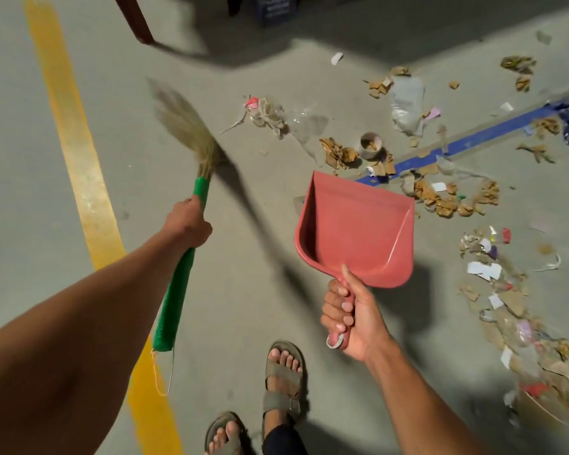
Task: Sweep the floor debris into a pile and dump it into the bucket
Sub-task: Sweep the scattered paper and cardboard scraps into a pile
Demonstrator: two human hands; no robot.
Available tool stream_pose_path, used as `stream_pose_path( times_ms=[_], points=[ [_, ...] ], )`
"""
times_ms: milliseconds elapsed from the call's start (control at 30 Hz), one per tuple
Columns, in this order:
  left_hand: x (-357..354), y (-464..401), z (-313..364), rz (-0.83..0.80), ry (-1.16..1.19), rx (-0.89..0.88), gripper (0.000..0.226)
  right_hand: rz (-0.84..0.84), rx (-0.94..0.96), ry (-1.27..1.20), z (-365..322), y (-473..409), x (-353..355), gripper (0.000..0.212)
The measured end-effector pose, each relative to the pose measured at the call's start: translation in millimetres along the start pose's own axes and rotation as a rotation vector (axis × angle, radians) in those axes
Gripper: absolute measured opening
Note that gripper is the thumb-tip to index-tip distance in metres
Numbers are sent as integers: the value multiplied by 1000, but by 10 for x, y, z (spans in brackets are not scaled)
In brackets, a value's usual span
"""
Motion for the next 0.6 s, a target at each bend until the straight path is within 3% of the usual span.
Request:
stream_pose_path(
  times_ms=[167,333,433,600],
  points=[
    [-497,-246,916,-105,-127,-366,84,58,-23,31,-336,-209,413,44],
    [-842,27,1616,-298,-383,-727,92,110,-39,-18,-437,-88,570,44],
    [-805,170,1733,-318,-361,-751,94,118,-37,-49,-448,14,584,44],
    [-331,217,1570,-149,-297,-700,91,106,-26,-89,-537,218,484,44]
  ],
)
Point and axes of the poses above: each hand's wrist, its own y-axis away from the middle knuckle, its own x-axis out of the back of the hand, z = x × y, the point moved 10 cm from there along -y, towards the middle knuckle, and after that the axes turned 7 degrees about -x, right-handed, at the moved point
